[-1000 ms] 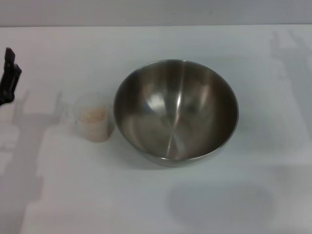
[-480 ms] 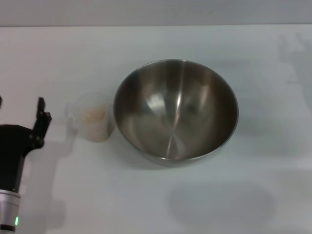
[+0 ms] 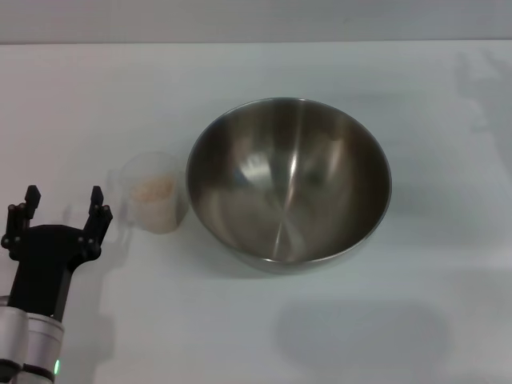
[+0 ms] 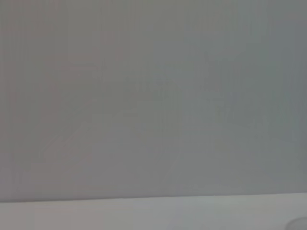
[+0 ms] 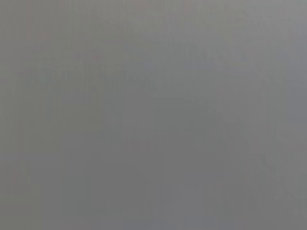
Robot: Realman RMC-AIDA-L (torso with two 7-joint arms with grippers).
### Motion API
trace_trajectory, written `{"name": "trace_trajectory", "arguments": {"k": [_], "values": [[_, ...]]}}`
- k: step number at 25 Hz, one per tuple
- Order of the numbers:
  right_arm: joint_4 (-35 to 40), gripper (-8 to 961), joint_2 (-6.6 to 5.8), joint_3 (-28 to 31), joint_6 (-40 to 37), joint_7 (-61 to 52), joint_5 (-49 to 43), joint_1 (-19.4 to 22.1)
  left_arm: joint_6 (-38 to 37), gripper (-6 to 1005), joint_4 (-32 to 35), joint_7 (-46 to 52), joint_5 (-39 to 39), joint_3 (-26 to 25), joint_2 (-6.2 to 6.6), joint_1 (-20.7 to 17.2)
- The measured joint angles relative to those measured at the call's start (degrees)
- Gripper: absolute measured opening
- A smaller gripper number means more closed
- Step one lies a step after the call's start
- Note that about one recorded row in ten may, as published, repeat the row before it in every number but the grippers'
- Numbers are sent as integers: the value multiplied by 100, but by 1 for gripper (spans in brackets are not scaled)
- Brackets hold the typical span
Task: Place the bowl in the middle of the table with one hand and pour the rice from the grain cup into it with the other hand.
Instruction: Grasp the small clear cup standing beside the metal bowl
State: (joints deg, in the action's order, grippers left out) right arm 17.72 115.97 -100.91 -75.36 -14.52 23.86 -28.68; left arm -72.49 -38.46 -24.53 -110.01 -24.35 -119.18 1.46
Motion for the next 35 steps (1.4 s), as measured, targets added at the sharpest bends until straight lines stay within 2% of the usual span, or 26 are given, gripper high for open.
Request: {"name": "trace_trajectory", "arguments": {"k": [1, 4, 15, 35], "values": [[-21, 451, -10, 1, 0, 0, -1, -10, 106, 738, -88, -6, 400, 209, 0, 111], [-129, 451, -21, 1, 1, 0, -2, -74, 216, 737, -160, -7, 464, 241, 0, 121], [-372, 451, -31, 1, 7, -1, -5, -217, 398, 733, -292, -12, 475, 312, 0, 123], [-368, 451, 10, -11, 3, -8, -4, -193, 619, 726, 49, 32, 711, 282, 0, 574]]}}
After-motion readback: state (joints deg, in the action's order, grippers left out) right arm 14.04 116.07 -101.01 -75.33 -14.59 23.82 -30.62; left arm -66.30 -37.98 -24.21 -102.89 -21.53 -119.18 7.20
